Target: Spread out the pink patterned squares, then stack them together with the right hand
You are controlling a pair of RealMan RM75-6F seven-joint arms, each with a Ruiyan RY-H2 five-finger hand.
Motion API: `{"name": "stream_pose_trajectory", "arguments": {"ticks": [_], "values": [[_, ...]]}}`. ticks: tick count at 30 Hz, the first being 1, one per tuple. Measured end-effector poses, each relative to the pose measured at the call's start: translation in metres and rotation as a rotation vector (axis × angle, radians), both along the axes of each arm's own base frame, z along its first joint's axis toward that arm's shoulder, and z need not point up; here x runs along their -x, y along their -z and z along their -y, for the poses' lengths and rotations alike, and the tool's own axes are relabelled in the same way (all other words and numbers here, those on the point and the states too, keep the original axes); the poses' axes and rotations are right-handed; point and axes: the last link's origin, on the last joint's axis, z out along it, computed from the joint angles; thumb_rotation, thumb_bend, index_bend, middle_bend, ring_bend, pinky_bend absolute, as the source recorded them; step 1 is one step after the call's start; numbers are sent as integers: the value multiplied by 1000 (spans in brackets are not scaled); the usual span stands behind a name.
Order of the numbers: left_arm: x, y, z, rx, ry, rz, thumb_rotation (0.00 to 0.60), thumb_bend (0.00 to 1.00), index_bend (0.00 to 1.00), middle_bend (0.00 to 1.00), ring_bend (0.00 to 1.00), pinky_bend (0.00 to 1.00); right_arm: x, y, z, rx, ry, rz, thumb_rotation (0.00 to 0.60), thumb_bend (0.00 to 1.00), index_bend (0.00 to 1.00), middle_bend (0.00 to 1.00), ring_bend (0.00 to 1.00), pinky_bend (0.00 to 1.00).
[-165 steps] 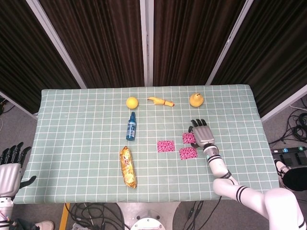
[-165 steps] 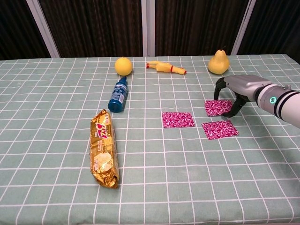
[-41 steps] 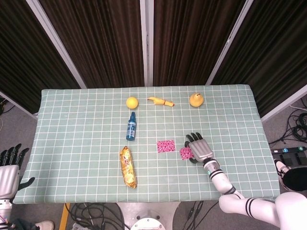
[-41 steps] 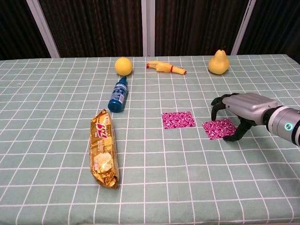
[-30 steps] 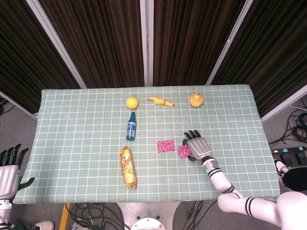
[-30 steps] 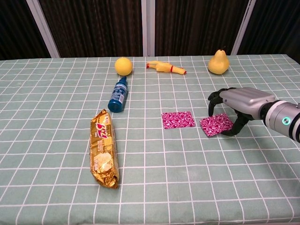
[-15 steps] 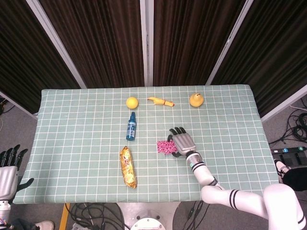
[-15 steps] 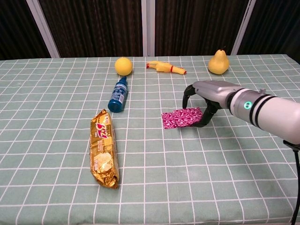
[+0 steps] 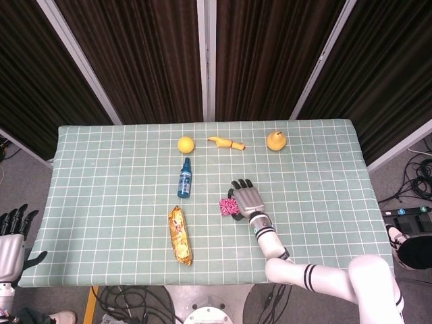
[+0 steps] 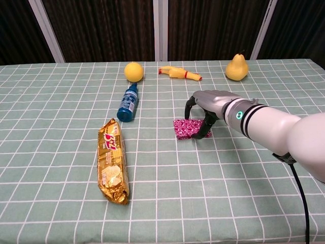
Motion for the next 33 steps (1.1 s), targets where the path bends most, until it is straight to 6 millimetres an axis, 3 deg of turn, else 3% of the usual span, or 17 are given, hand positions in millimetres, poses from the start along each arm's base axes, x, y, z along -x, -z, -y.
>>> {"name": "stream_pose_trajectory", "arguments": {"ticks": [27,33], "values": [[0,0,0,0,0,0,600,11,205,156,88,99,8,0,0,-5,-39,-39,538,157,293,89,0,0],[0,0,0,0,0,0,600,10,205,156,88,98,10,-14,2,21,-39,-11,536,157,267,87,0,0]]}}
